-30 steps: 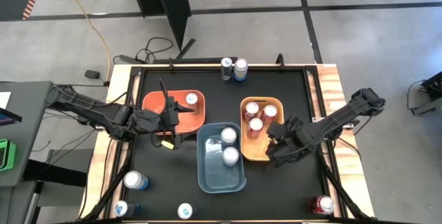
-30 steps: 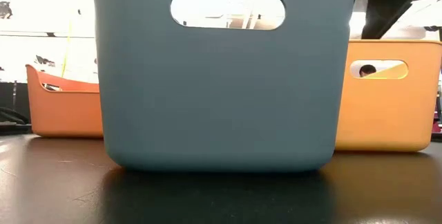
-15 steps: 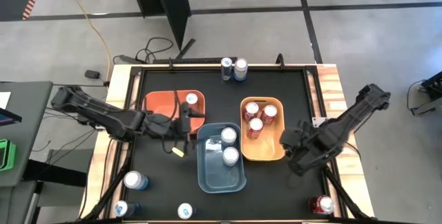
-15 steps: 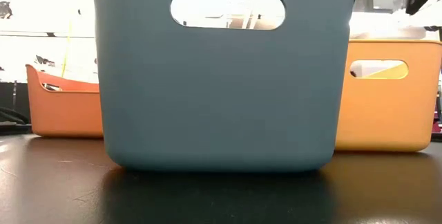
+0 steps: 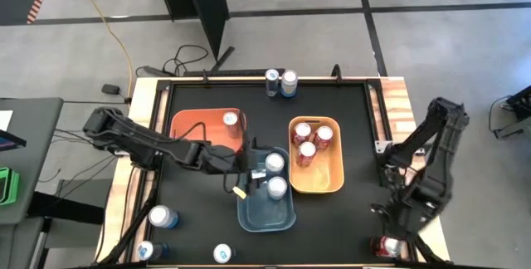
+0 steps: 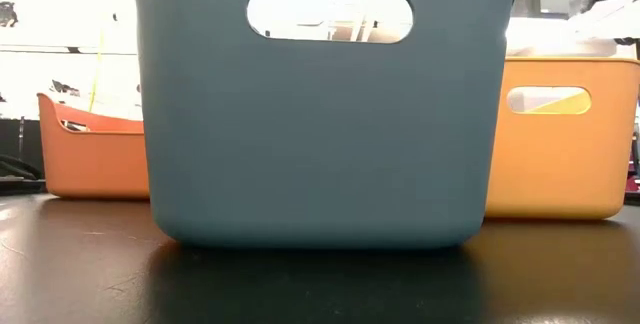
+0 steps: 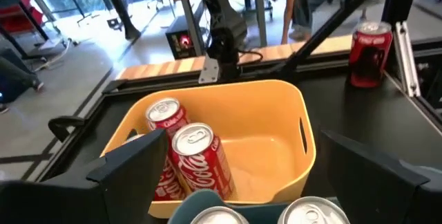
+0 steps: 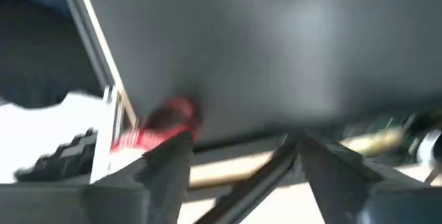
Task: Sort soda cans
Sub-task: Put the red-white soda can into the yellow bin
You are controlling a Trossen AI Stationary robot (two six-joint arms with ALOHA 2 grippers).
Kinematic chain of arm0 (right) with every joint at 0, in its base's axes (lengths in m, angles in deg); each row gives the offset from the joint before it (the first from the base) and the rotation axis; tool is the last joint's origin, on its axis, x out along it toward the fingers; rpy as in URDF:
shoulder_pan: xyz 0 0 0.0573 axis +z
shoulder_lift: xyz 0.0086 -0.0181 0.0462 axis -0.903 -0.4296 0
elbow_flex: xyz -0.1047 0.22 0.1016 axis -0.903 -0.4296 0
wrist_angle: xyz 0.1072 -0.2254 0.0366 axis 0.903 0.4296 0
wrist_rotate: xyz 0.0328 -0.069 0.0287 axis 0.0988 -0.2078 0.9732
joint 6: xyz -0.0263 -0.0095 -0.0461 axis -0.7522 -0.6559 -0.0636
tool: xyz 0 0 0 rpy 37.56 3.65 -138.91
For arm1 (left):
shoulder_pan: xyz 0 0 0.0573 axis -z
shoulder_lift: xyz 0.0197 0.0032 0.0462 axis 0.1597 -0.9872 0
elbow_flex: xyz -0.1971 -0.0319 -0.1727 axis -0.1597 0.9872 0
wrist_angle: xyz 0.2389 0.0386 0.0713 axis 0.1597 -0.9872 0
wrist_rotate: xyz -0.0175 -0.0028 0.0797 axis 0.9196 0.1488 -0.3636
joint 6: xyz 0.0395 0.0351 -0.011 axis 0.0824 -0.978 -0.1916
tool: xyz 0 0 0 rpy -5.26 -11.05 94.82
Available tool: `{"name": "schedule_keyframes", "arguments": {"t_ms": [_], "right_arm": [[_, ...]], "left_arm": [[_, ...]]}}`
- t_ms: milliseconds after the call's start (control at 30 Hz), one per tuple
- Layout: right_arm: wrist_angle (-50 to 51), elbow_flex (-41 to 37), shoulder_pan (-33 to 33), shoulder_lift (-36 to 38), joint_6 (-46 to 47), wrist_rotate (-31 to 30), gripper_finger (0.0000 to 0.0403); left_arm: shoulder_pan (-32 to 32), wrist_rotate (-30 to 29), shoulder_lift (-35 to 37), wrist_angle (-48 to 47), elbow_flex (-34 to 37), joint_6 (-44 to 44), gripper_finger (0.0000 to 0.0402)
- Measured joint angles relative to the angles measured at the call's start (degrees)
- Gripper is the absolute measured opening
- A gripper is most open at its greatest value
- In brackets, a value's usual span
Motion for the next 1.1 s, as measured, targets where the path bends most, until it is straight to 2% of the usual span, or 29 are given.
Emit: {"name": "schedule_keyframes", "arguments": {"t_ms": [200, 267, 467, 667, 1100], "right_arm": [[-4.6, 0.0, 10.2, 0.0, 11.9, 2.4, 0.0382], [-6.5, 0.0, 12.1, 0.0, 15.2, 2.7, 0.0395], [-14.9, 0.0, 13.2, 0.0, 19.9, 2.6, 0.0386], [-14.5, 0.0, 13.2, -1.7, 20.4, 2.6, 0.0392], [-16.5, 0.0, 13.6, -11.5, 17.9, 5.2, 0.0393]], "left_arm": [[-0.1, -0.1, -2.8, -4.6, -3.0, 1.9, 0.0366], [-0.3, -0.2, -3.1, -4.8, -3.2, 2.6, 0.0366], [-1.6, -0.8, -3.1, -3.0, -3.3, 5.4, 0.0366], [-2.4, -0.9, -3.1, -1.2, -3.3, 8.5, 0.0366], [-2.2, -0.7, -3.1, 3.3, -4.3, 8.3, 0.0366]]}}
